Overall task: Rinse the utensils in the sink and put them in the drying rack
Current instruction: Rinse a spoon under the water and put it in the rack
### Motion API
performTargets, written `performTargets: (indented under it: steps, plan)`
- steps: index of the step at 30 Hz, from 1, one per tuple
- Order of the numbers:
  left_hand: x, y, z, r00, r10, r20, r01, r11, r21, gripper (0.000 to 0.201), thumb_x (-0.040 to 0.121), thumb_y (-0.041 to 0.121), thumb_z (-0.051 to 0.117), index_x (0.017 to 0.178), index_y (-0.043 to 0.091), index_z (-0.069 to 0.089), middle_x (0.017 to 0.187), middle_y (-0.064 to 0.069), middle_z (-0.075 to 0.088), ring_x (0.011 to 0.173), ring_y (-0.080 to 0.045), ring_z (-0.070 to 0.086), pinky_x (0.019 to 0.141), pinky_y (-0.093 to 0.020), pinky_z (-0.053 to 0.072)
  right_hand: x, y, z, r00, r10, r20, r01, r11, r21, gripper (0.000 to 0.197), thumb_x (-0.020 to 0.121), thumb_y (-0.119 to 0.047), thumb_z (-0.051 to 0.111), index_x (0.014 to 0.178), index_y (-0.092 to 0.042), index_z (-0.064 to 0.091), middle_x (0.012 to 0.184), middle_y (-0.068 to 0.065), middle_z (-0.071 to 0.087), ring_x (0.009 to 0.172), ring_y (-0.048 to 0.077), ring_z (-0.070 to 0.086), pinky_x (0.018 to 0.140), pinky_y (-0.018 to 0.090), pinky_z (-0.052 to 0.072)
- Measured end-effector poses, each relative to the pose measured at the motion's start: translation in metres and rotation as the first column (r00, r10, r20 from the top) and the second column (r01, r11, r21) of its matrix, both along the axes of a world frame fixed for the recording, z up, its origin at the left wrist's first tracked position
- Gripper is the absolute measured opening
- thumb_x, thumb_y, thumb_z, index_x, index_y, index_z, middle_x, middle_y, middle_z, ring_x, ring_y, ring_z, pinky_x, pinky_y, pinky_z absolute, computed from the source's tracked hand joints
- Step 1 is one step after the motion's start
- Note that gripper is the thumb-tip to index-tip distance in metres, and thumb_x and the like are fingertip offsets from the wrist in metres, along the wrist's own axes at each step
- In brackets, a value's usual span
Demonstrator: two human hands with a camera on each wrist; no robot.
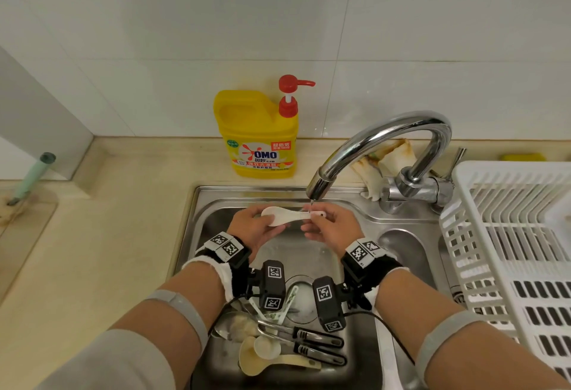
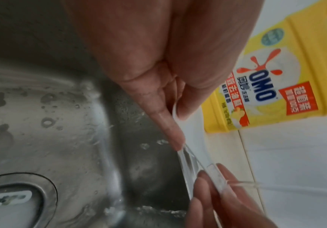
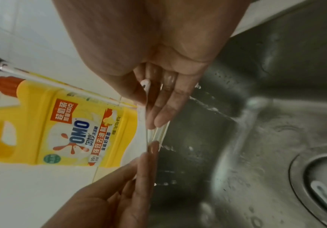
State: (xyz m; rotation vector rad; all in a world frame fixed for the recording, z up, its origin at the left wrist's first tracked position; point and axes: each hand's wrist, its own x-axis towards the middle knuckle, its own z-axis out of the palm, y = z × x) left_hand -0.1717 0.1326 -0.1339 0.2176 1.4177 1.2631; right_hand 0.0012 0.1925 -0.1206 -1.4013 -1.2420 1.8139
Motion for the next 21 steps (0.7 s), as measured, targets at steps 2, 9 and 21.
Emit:
performTargets:
  steps: [2,9,21]
  plan:
    - [0.005,0.002,0.000,0.996,-0.064,-0.059,0.063,0.998,-0.014,0.026,0.095,-0.009,0.051,0.117,-0.004,0.064,0.110,-0.027,0.069,0.094,-0.034,0.074,0.074,-0.028,0.062,0.005,0.002,-0.002,0.999,-0.020,0.038,0.018,0.998,0.054,0.018,0.098,-0.002,0.055,0.101,-0.012,0.070,0.082,0.015,0.074,0.076,0.022,0.074,0.071,0.034,0.062]
    - [0.017,0.015,-0.006,0.926,-0.230,-0.300,0.190,0.969,-0.158,0.024,0.091,0.017,0.072,0.108,-0.001,0.070,0.078,-0.017,0.076,0.067,-0.017,0.075,0.057,-0.021,0.059,0.029,0.011,0.005,0.993,-0.053,0.103,0.033,0.982,0.188,0.010,0.096,-0.007,0.062,0.098,-0.007,0.072,0.071,0.013,0.071,0.057,0.015,0.065,0.056,0.024,0.054]
    - [0.043,0.025,-0.011,0.858,-0.382,-0.343,0.375,0.923,-0.089,0.030,0.097,-0.008,0.046,0.119,-0.004,0.065,0.098,-0.026,0.073,0.083,-0.026,0.077,0.070,-0.025,0.062,0.061,0.018,0.002,0.901,0.153,0.406,-0.214,0.971,0.109,0.009,0.094,-0.019,0.066,0.095,-0.019,0.074,0.070,0.008,0.070,0.055,0.013,0.062,0.055,0.027,0.053]
